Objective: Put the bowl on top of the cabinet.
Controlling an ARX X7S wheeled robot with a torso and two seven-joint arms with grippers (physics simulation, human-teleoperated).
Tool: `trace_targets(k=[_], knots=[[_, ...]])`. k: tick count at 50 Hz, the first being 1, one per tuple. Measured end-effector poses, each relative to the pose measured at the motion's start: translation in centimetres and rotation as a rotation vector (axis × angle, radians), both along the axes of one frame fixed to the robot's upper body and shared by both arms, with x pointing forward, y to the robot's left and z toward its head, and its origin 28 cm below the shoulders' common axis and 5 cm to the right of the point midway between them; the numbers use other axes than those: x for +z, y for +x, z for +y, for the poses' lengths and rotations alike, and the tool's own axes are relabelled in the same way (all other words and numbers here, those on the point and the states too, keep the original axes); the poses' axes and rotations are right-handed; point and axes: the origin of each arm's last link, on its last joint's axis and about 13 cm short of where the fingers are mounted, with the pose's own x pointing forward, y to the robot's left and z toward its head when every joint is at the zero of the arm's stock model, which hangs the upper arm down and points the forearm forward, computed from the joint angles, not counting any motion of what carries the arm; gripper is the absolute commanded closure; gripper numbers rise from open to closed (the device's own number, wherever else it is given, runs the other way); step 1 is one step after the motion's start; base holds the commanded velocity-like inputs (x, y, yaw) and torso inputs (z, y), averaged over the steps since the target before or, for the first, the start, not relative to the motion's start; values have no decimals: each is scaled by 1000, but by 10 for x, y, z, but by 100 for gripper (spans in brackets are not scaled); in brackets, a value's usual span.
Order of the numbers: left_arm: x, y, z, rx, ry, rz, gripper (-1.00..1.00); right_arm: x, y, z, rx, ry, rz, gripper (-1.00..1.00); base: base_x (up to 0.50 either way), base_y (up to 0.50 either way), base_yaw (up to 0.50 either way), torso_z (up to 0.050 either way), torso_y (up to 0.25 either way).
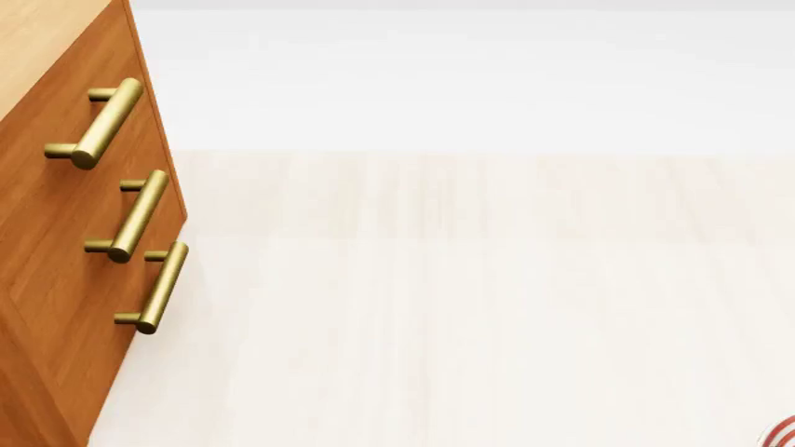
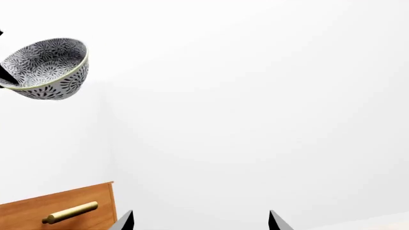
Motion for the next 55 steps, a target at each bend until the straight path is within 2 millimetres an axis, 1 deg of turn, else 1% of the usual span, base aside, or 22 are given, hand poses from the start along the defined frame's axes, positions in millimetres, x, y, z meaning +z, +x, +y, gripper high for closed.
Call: trace_targets(k=[15,20,24,28,35,40,47,55], knots=[[-9,-1,15,143,-133,-14,100,0,0,1,2,-3,-2,-100,0,0,0,1,1],[-10,2,19,173,-159,-20,100,-1,0,0,-6,-5,0,-100,0,0,0,0,0],[-10,11,22,181,-175,-19,100,-1,0,-1,-18,-6,4,-100,0,0,0,0,3],[-10,24,25,177,-190,-9,100,-2,2,-1,-29,-13,11,-100,0,0,0,0,0],[-17,49,29,169,-204,16,100,-2,3,0,-39,-27,14,-100,0,0,0,0,0],[-22,62,31,179,-212,29,100,-3,4,0,-45,-35,14,-100,0,0,0,0,0],[-31,73,36,241,-231,36,100,-3,5,1,-50,-44,16,-100,0,0,0,0,1],[-39,79,39,326,-241,46,100,-3,6,1,-53,-50,18,-100,0,0,0,0,0]])
